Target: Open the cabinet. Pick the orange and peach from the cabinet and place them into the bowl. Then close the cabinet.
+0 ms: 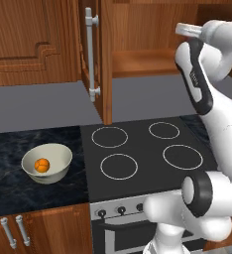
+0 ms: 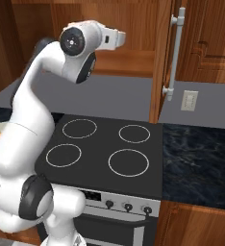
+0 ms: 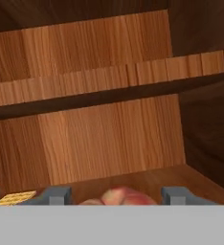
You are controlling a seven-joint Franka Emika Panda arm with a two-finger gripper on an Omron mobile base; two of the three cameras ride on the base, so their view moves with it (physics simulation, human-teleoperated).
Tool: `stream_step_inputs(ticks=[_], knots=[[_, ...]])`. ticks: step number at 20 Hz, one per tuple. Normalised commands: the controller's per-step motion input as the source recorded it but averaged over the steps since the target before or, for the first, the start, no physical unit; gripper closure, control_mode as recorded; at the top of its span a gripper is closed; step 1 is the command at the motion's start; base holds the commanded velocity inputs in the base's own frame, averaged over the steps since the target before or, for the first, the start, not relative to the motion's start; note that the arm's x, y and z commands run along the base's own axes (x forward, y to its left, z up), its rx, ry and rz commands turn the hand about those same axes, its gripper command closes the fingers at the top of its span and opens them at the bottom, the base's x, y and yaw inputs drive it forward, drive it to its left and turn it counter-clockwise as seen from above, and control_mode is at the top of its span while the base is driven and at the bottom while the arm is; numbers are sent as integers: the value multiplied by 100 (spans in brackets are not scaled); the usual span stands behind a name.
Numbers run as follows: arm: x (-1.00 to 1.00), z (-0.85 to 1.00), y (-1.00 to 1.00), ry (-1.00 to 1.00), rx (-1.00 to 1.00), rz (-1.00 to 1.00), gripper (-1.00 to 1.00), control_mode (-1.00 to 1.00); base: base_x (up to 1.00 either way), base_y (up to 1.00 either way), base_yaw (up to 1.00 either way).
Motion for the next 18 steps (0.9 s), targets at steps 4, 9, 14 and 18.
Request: stream_step_inputs(ticks=[4, 9, 14, 18], knots=[[-100, 47, 18, 7, 4, 0, 100, -100, 0, 0, 0], [-100, -27, 42, 6, -3, 0, 100, -100, 0, 0, 0], [-100, -84, 71, 4, -9, 1, 100, -100, 0, 0, 0], [-100, -84, 76, 10, -9, 1, 100, -100, 0, 0, 0]])
